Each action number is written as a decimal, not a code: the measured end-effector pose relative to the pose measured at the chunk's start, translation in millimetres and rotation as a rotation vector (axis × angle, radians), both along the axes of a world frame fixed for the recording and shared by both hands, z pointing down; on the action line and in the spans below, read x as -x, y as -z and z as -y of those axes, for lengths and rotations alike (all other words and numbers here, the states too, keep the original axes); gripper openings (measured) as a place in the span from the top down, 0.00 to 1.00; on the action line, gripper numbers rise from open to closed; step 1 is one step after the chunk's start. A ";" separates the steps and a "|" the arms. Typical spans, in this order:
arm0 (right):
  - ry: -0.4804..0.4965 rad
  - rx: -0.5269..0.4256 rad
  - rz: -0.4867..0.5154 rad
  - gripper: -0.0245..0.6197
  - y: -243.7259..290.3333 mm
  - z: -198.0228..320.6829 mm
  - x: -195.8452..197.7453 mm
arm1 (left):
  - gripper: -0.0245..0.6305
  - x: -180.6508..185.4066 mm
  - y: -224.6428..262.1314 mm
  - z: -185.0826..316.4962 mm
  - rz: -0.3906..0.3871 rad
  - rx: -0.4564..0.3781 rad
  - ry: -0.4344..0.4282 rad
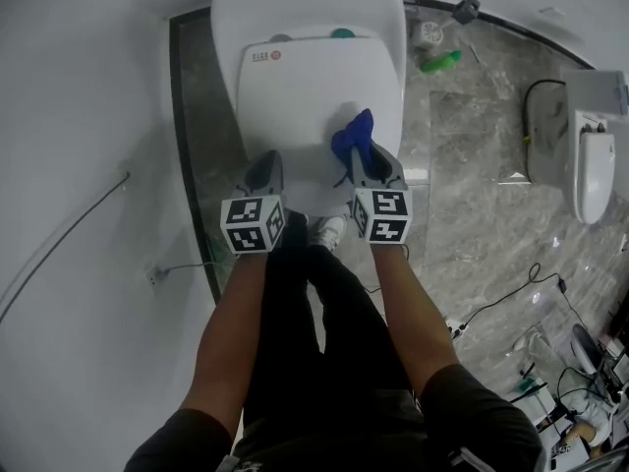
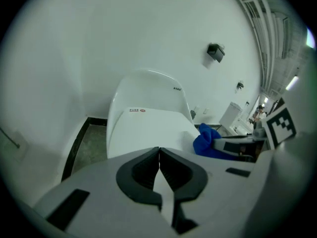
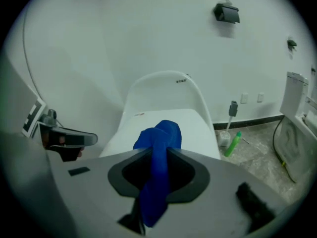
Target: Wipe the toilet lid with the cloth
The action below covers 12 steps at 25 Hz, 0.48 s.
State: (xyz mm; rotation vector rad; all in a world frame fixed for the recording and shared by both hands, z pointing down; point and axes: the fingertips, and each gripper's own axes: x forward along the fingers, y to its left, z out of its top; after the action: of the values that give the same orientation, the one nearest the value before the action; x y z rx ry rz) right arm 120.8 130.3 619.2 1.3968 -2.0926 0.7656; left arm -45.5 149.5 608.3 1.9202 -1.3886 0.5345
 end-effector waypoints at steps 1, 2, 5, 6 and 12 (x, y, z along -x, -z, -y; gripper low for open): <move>0.029 -0.001 0.009 0.84 3.5 -7.1 17.0 | 0.94 7.0 0.9 -3.5 -0.005 0.001 0.023; 0.058 0.001 0.019 0.84 5.6 -14.1 34.7 | 0.94 14.4 1.1 -7.2 -0.007 0.003 0.046; 0.165 0.020 0.030 0.84 3.8 -37.7 88.8 | 0.94 37.6 -1.1 -23.2 -0.003 0.012 0.100; 0.201 0.025 0.031 0.84 2.5 -44.5 106.6 | 0.94 45.6 -2.9 -29.4 0.003 0.015 0.110; 0.360 0.057 -0.018 0.84 -21.2 -70.7 178.0 | 0.94 95.1 -23.6 -58.9 0.015 0.052 0.186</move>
State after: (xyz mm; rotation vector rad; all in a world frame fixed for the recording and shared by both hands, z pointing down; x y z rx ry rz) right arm -57.2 201.0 640.4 0.9537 -2.2037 0.6541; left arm -140.6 208.3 631.8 1.7272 -1.5294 0.4913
